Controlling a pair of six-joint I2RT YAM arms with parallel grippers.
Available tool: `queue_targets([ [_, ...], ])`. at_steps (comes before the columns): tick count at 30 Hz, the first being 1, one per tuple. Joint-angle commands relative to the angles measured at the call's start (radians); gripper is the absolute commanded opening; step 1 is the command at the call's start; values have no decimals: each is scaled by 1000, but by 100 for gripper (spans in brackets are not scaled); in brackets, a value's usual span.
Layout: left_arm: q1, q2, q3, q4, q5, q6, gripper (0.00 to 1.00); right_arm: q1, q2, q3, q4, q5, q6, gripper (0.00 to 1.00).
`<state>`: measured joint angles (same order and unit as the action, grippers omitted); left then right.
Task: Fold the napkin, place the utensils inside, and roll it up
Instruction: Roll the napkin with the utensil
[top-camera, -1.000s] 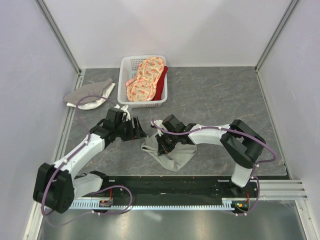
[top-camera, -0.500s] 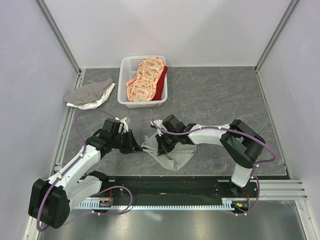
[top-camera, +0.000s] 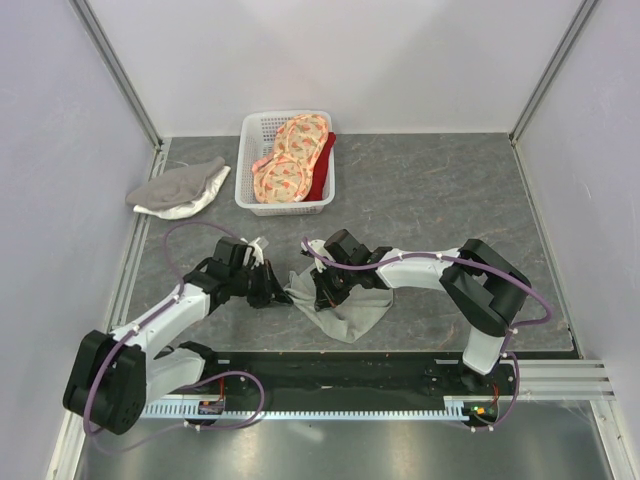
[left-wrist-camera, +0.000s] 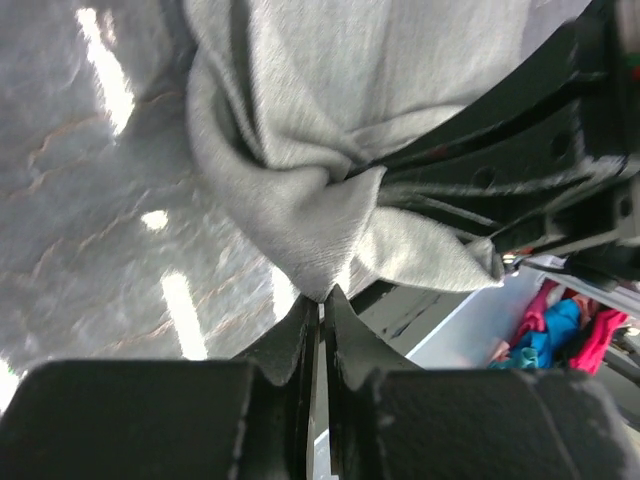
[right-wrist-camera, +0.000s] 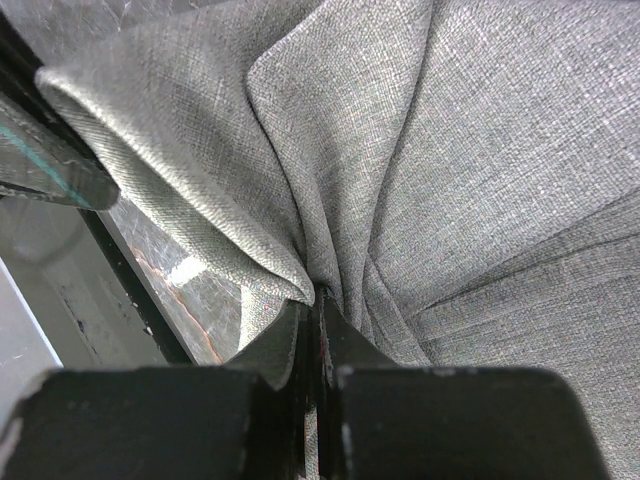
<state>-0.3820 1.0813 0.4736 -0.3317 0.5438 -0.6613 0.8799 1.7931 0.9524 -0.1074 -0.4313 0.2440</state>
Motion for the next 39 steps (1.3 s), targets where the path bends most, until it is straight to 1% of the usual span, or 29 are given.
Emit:
queue_targets([
  [1, -5, 46, 8, 195, 51, -64, 10, 4, 92, -58, -115, 147, -43, 0],
  [17, -5, 284, -24, 497, 58, -58, 10, 5, 101, -66, -114, 155, -35, 0],
  [23, -8, 365, -58, 559, 76, -46, 10, 4, 86, -67, -115, 164, -31, 0],
  [26, -8, 396, -64, 548, 62, -26, 10, 4, 63, -63, -130, 172, -26, 8],
  [28, -9, 419, -61, 522, 59, -3, 10, 4, 26, -60, -144, 184, -17, 20],
  [29, -11, 430, -59, 514, 58, 3, 10, 5, 9, -54, -164, 192, -14, 32],
  [30, -12, 443, -59, 510, 59, 8, 10, 5, -10, -49, -175, 206, -5, 38],
  [33, -21, 457, -59, 497, 56, 25, 10, 10, -96, -21, -227, 226, 3, 49],
  [35, -31, 466, -58, 493, 50, 31, 9, 22, -159, 5, -264, 255, 21, 54],
  [39, -40, 477, -47, 482, 48, 40, 9, 62, -257, 43, -316, 322, 60, 57],
])
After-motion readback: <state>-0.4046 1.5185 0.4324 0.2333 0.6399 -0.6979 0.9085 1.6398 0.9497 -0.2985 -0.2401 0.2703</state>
